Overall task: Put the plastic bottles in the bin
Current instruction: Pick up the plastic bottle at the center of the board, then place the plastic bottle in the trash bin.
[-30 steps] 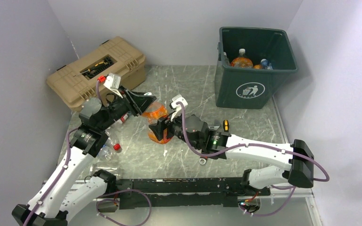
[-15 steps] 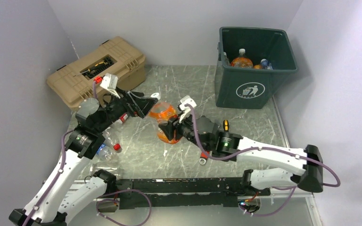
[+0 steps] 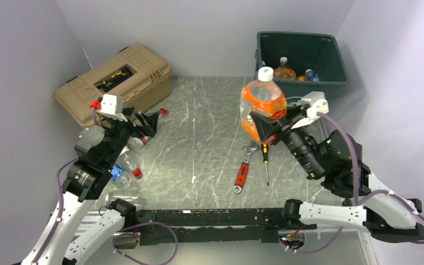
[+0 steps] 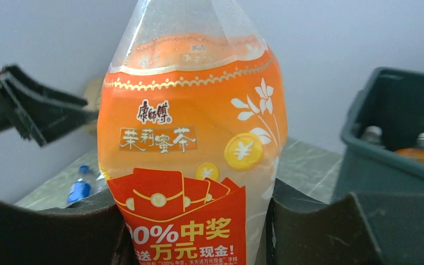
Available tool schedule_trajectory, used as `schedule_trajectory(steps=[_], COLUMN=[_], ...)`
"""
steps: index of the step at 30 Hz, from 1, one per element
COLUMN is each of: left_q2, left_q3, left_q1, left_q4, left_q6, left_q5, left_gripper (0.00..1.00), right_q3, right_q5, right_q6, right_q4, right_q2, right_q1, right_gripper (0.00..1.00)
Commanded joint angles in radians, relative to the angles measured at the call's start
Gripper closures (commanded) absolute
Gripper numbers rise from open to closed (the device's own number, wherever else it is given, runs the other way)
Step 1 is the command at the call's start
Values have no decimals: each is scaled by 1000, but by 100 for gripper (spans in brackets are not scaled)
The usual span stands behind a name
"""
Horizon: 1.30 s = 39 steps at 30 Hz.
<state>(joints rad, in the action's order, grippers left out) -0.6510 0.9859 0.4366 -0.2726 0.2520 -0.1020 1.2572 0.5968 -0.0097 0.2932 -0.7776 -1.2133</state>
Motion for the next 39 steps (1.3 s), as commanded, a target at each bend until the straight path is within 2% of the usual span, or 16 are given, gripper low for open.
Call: schedule_trajectory(steps=[1,5,8,10,12,14,17,21,25,29,32,36,37,39], left_q2=[19,63,74,79,89,98,109,106,103,103,109,100,102,109], left_q3=[-94,-177,-200,-195,-199,-202,-201,-195,-197,-194,-193,-172,-170,-176], left_q1=[-1,-1,-1,-1,-1,-1,-1,-1,-1,-1,1,5,10,16], left_q4=[4,39,38,22,19,15,3,-9,-16,-19,-30,-81,-86,-81], left_q6=[-70,-68,-57,-50,-44,-35,-14,-12,3,9,7,28,26,22], left_q5=[-44,-60,-57,-64,-71,-71,-82,-110,-115,-106,-142,-279,-298,-320], left_gripper=[1,1,1,2,2,3,3,3,3,4,5,2,1,1], right_q3=[36,42,95,166,238,264,190,217,284,406,417,445,460,478], right_q5=[137,255,290,215,60,1,66,101,26,-23,-100,-106,-102,-105], right_q6=[-149,-286,-346,-278,-139,-46,-65,-53,8,90,178,197,196,204], right_q4=[20,-118,-163,-119,-62,-95,-323,-437,-433,-335,-315,-314,-304,-298], right_q2=[-16,-46,-138,-204,-256,-291,-300,-376,-459,-615,-686,-781,-802,-831], right_q1=[0,1,37,157,352,499,552,688,857,991,1063,1079,1081,1088], right_gripper=[68,68,68,69,70,70,71,71,70,69,66,61,57,45])
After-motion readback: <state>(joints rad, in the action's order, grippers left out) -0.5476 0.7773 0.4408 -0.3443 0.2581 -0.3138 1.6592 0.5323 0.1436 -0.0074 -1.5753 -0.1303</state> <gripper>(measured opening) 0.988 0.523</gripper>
